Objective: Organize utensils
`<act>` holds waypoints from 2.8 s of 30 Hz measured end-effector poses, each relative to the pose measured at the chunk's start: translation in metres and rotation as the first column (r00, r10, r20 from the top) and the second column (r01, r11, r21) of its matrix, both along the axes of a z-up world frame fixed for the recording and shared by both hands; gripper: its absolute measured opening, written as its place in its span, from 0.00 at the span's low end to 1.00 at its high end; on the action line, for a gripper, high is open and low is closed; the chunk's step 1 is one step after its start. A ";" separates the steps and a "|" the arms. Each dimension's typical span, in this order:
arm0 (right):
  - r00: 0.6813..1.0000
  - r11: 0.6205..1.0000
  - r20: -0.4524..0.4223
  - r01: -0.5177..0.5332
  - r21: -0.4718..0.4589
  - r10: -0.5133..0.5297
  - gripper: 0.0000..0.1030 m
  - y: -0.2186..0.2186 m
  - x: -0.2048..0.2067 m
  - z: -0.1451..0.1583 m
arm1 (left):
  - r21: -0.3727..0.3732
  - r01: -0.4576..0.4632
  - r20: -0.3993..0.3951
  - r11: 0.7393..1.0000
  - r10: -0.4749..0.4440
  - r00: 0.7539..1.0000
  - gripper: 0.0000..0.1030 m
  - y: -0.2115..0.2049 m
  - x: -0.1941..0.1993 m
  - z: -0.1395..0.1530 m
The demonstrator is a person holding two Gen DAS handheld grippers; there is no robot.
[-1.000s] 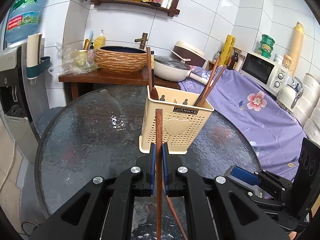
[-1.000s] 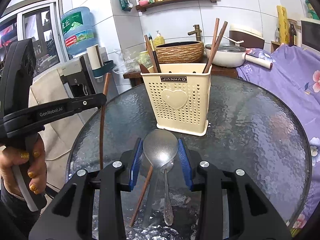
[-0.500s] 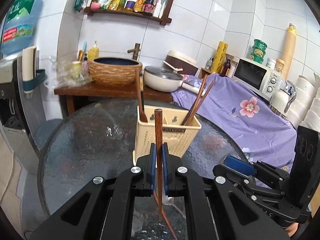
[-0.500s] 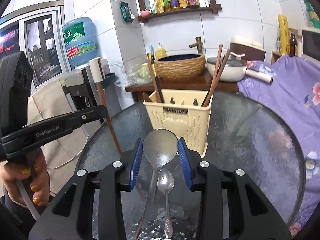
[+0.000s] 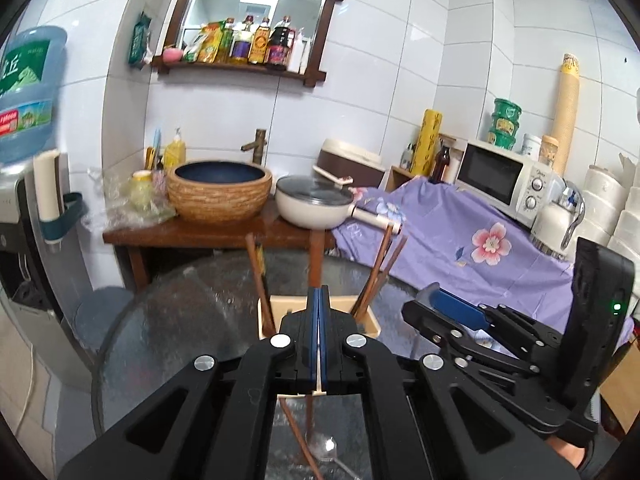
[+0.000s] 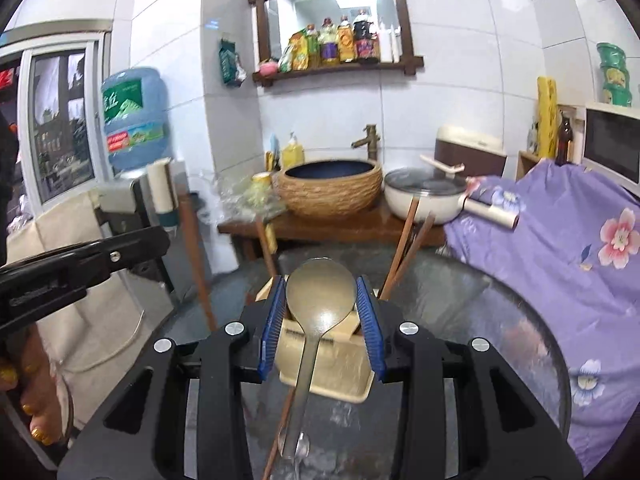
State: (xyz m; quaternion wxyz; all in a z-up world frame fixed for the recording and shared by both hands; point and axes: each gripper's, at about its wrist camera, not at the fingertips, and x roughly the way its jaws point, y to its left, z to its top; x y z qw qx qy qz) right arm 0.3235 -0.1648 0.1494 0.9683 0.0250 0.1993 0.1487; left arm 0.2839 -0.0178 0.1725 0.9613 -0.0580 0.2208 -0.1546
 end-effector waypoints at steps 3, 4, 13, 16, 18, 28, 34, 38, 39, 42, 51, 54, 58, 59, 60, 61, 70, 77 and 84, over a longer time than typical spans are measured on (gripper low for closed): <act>1.000 1.000 0.017 0.024 -0.009 -0.023 0.36 0.001 0.017 0.015 | 0.014 -0.025 0.029 1.000 0.025 0.999 0.00 -0.003 0.009 0.016; 0.999 0.999 0.023 0.030 -0.015 -0.030 0.36 0.002 0.021 0.018 | 0.010 -0.024 0.030 1.000 0.024 0.999 0.00 -0.004 0.013 0.021; 0.999 0.999 -0.019 0.037 0.012 -0.037 0.36 -0.005 0.023 -0.014 | 0.043 -0.029 -0.082 0.999 0.033 0.996 0.62 0.007 0.028 -0.036; 0.998 1.000 -0.055 0.026 0.011 -0.025 0.36 -0.008 0.017 -0.031 | 0.101 -0.051 -0.156 0.994 0.066 0.986 0.65 0.017 0.032 -0.075; 0.996 1.000 -0.092 0.015 0.009 -0.015 0.36 -0.010 0.014 -0.045 | 0.125 -0.046 -0.219 0.991 0.073 0.973 0.63 0.025 0.036 -0.100; 0.987 0.999 -0.158 0.026 0.020 -0.023 0.36 -0.011 -0.002 -0.089 | 0.288 0.068 -0.450 0.955 0.072 0.890 0.42 0.011 0.051 -0.202; 0.988 0.999 -0.154 0.030 0.017 -0.027 0.36 -0.012 -0.007 -0.090 | 0.295 0.092 -0.507 0.951 0.074 0.859 0.32 0.000 0.063 -0.231; 0.987 0.999 -0.157 0.028 0.020 -0.024 0.36 -0.011 -0.008 -0.092 | 0.305 0.102 -0.524 0.947 0.077 0.848 0.25 -0.005 0.066 -0.243; 0.987 0.999 -0.158 0.027 0.022 -0.024 0.36 -0.011 -0.008 -0.093 | 0.306 0.102 -0.529 0.947 0.080 0.845 0.20 -0.006 0.069 -0.245; 0.987 0.999 -0.158 0.026 0.027 -0.022 0.36 -0.011 -0.008 -0.092 | 0.323 0.074 -0.506 0.944 0.107 0.856 0.14 -0.007 0.073 -0.248; 0.986 0.999 -0.165 0.032 0.024 -0.028 0.36 -0.012 -0.007 -0.092 | 0.340 0.046 -0.472 0.939 0.128 0.872 0.07 -0.016 0.091 -0.248; 0.985 0.999 -0.168 0.038 0.026 -0.033 0.36 -0.013 -0.007 -0.092 | 0.352 0.044 -0.463 0.935 0.133 0.876 0.06 -0.021 0.092 -0.248; 0.985 0.999 -0.167 0.040 0.028 -0.035 0.36 -0.013 -0.006 -0.091 | 0.339 0.031 -0.465 0.940 0.139 0.874 0.06 -0.021 0.092 -0.246; 0.986 0.999 -0.165 0.040 0.029 -0.035 0.36 -0.013 -0.006 -0.091 | 0.332 0.028 -0.467 0.943 0.138 0.873 0.06 -0.021 0.091 -0.246; 0.986 0.999 -0.164 0.040 0.031 -0.034 0.36 -0.013 -0.006 -0.090 | 0.321 0.024 -0.471 0.947 0.138 0.871 0.06 -0.019 0.091 -0.245; 0.986 0.999 -0.162 0.039 0.033 -0.033 0.36 -0.013 -0.006 -0.090 | 0.308 0.020 -0.471 0.951 0.134 0.872 0.06 -0.018 0.090 -0.244; 0.993 0.998 -0.122 0.020 0.060 -0.012 0.36 -0.017 -0.016 -0.074 | 0.199 -0.005 -0.335 0.980 0.073 0.939 0.06 -0.001 0.047 -0.175; 0.996 0.995 -0.091 -0.009 0.102 0.019 0.36 -0.021 -0.024 -0.050 | 0.122 -0.015 -0.175 0.992 0.036 0.984 0.06 0.014 0.002 -0.103; 0.998 0.996 -0.045 -0.035 0.085 0.039 0.36 -0.013 -0.029 -0.028 | 0.103 -0.010 -0.081 0.995 0.018 0.997 0.06 0.017 -0.014 -0.061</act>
